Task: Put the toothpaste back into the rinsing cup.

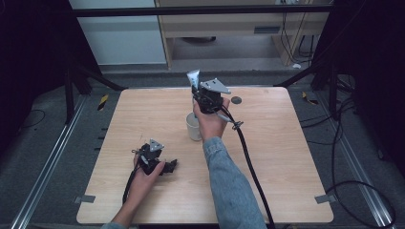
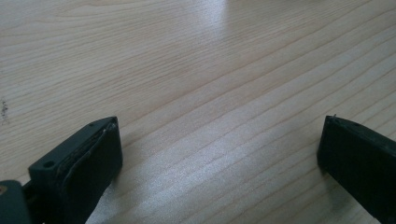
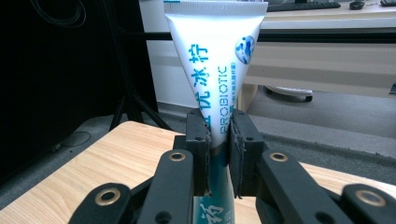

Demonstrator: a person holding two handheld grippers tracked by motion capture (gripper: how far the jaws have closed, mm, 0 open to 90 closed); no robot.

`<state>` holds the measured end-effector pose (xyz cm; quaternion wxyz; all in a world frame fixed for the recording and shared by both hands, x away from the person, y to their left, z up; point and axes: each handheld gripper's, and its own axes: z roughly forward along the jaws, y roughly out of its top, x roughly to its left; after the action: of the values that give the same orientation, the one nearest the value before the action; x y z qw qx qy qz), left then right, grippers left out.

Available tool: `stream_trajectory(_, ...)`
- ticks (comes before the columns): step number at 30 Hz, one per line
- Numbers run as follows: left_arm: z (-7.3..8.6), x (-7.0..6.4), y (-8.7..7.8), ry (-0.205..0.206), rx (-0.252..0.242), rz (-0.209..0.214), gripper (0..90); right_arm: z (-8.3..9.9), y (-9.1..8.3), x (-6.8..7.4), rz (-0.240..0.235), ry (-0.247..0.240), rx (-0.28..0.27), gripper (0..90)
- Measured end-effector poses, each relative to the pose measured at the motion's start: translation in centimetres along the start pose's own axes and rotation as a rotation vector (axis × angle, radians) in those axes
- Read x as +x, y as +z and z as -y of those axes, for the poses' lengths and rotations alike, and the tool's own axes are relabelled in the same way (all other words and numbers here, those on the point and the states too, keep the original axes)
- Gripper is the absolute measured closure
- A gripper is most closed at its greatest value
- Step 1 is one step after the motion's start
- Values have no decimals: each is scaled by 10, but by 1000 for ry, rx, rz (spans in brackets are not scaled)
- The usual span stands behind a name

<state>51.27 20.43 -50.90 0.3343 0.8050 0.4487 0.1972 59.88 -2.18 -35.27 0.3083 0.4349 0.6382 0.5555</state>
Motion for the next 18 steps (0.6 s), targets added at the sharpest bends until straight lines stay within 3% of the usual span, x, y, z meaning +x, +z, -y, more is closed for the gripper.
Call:
stream_trajectory(12, 0, 0, 0, 1, 2, 0, 0, 11, 1, 2, 1, 6, 2, 796)
stream_trajectory(18, 0, 0, 0, -2, 0, 0, 0, 25, 2, 1, 11, 21, 7, 796)
